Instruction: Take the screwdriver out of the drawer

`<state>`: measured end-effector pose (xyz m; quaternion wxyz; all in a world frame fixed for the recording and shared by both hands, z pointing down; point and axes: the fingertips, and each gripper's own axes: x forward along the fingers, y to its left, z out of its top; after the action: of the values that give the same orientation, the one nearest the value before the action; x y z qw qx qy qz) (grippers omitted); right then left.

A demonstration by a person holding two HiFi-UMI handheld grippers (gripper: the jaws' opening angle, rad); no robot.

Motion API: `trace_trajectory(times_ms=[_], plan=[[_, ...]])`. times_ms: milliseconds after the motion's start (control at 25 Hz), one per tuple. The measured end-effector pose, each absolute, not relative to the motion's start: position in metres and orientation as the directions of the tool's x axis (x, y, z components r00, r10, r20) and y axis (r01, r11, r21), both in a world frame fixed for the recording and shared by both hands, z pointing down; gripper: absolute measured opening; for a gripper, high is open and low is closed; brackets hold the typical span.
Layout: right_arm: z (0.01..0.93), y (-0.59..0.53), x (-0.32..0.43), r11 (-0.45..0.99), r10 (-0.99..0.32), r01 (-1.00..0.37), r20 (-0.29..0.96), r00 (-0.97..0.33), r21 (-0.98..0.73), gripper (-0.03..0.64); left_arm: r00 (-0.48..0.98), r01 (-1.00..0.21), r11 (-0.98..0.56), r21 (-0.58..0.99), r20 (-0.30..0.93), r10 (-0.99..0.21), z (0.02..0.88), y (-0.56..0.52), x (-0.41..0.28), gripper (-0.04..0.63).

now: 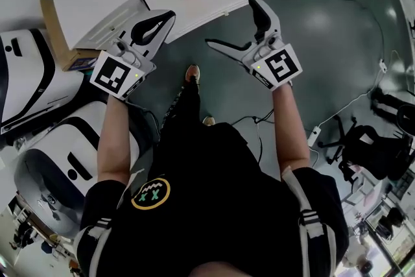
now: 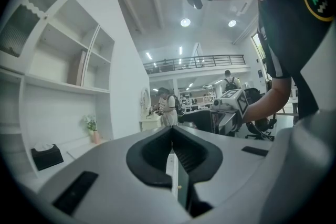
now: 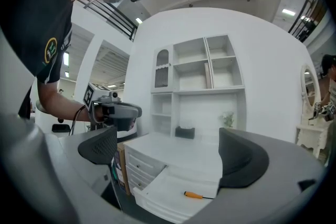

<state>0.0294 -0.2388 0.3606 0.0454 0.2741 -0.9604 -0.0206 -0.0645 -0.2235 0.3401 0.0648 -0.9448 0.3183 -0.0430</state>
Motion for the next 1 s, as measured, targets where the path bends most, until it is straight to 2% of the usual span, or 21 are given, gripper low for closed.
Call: trace_trajectory(times_ms=[560,760,1000], plan=[[0.417,-0.329,0.007,0.861,-0.508,-0.501,0.175,-0.843,0.087,0.583,0.806,-0.578,-0.804,-0.142,0.055,-0.589,0.350,-0.276,-0.075,0.019],[0.447,-0.356,-0.002,0.872,-0.489,-0.474,0.250,-0.836,0.119,0.583,0.813,-0.580,-0.806,-0.120,-0.013,-0.583,0.340,-0.288,-0.078,0.020],[0.489,-0.374,-0.019,0.908,-0.419,-0.375,0.389,-0.821,0.187,0.583,0.793,-0.606,-0.793,-0.064,0.023,-0.609,0.339,-0.301,-0.089,0.020]])
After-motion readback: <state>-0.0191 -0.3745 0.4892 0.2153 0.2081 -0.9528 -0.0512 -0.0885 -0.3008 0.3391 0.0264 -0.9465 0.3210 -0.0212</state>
